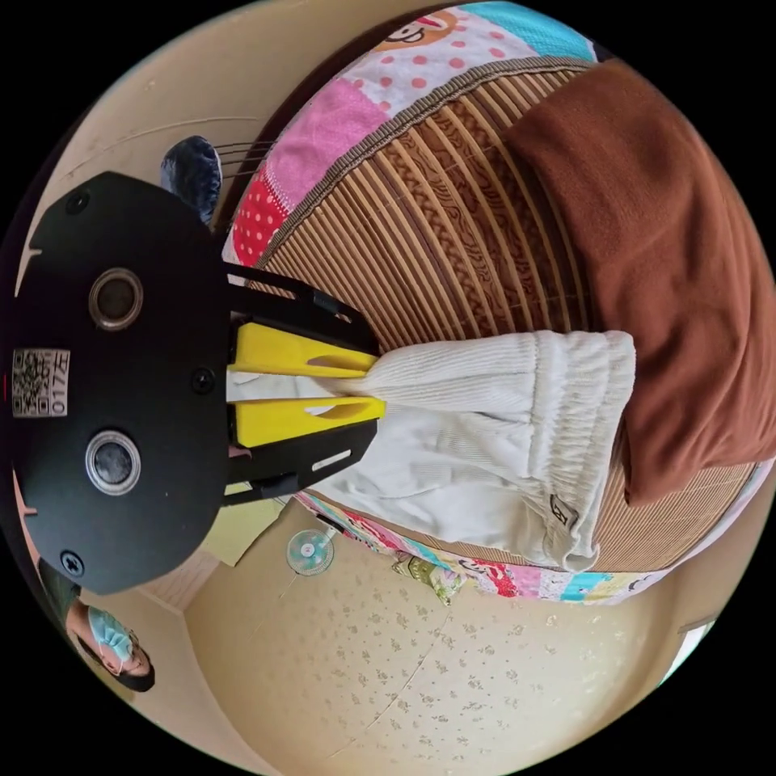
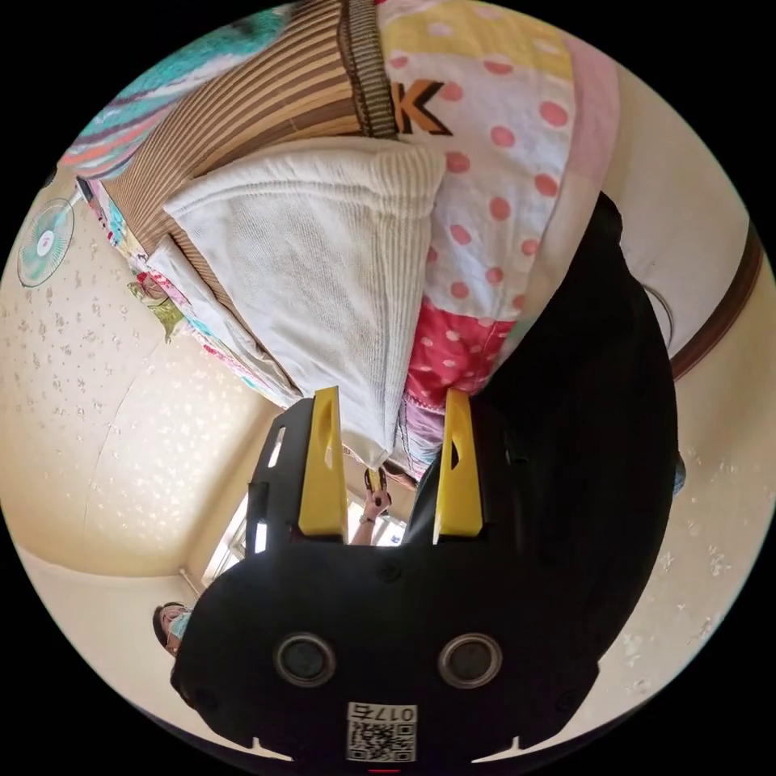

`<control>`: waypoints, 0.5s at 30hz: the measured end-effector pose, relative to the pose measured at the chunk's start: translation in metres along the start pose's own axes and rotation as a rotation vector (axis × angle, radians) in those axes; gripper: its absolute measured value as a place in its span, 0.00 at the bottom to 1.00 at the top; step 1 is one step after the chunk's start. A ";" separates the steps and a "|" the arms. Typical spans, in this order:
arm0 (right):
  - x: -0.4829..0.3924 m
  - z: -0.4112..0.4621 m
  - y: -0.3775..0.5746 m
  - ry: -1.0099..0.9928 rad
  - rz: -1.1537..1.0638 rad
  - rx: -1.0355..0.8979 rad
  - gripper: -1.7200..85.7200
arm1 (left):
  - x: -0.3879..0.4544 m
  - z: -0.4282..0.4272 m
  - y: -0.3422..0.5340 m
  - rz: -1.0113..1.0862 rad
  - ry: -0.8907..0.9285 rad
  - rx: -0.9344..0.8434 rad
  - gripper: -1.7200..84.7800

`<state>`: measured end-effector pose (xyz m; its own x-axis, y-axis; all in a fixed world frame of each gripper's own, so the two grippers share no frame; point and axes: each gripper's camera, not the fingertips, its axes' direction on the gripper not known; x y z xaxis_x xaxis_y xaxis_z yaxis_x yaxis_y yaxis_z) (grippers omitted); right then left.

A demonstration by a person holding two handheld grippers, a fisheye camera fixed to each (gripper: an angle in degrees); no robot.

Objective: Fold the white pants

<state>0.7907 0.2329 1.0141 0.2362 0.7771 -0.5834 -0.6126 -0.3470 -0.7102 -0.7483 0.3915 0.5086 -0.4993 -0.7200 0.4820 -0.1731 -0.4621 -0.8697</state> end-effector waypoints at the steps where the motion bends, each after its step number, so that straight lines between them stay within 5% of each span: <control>1: -0.001 -0.003 -0.003 0.037 -0.010 0.030 0.21 | -0.008 -0.006 0.011 0.009 -0.019 -0.007 0.07; 10: 0.016 -0.055 -0.025 0.120 -0.014 0.183 0.15 | -0.074 -0.055 0.085 0.036 -0.091 -0.023 0.07; 15: 0.022 -0.079 -0.061 0.209 0.034 0.075 0.09 | -0.107 -0.060 0.124 0.030 -0.104 -0.037 0.07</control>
<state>0.8931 0.2300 1.0134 0.3607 0.6374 -0.6809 -0.6756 -0.3247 -0.6619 -0.7675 0.4422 0.3432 -0.4139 -0.7844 0.4620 -0.1918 -0.4210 -0.8866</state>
